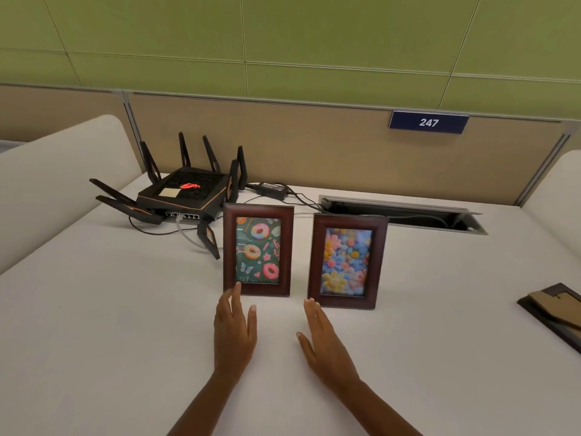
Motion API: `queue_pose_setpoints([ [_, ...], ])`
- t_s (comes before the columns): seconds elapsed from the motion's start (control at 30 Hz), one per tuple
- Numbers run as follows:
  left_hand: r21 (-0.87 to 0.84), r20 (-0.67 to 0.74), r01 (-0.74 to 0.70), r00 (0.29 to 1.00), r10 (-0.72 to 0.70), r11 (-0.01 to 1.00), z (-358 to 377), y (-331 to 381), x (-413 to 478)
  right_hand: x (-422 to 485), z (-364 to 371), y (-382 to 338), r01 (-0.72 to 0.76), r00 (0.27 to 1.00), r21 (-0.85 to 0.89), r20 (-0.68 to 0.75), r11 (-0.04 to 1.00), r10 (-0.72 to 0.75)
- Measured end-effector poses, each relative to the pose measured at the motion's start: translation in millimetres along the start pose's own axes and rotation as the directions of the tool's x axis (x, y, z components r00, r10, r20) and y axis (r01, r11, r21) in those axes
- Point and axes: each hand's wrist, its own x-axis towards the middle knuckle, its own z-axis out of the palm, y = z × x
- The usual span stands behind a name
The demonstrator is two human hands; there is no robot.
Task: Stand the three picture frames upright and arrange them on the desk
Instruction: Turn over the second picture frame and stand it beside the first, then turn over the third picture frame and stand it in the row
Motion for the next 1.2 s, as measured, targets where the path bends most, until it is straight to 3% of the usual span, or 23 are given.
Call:
queue_pose_setpoints([
  [0.2, 0.061, 0.191, -0.277, 0.946, 0.261, 0.959, 28.4, 61.1, -36.7, -25.8, -43.3, 57.1, 0.064, 0.998, -0.218, -0.012, 0.974, -0.068],
  [0.43, 0.025, 0.393, -0.472, 0.815, 0.425, 0.881, 82.6, 136.2, -55.6, -55.0, -96.3, 128.3, -0.035, 0.999, -0.296, -0.050, 0.955, 0.021],
  [0.77, -0.045, 0.562, -0.429, 0.736, 0.378, 0.902, 185.0, 226.6, -68.1, -106.0, -185.7, 229.4, -0.251, 0.958, -0.355, -0.222, 0.901, 0.180],
  [1.03, -0.116, 0.682, -0.398, 0.634, 0.364, 0.910, 235.5, 305.0, -76.8, -136.2, -254.3, 304.9, -0.493, 0.824, -0.235, -0.436, 0.838, 0.363],
  [1.13, -0.135, 0.707, -0.400, 0.601, 0.371, 0.906, 249.7, 333.3, -80.0, -142.1, -273.7, 328.2, -0.555, 0.797, -0.245, -0.431, 0.795, 0.424],
  [1.2, -0.149, 0.712, -0.453, 0.567, 0.414, 0.879, 258.0, 349.4, -83.2, -145.8, -286.2, 338.7, -0.611, 0.748, -0.163, -0.440, 0.775, 0.497],
])
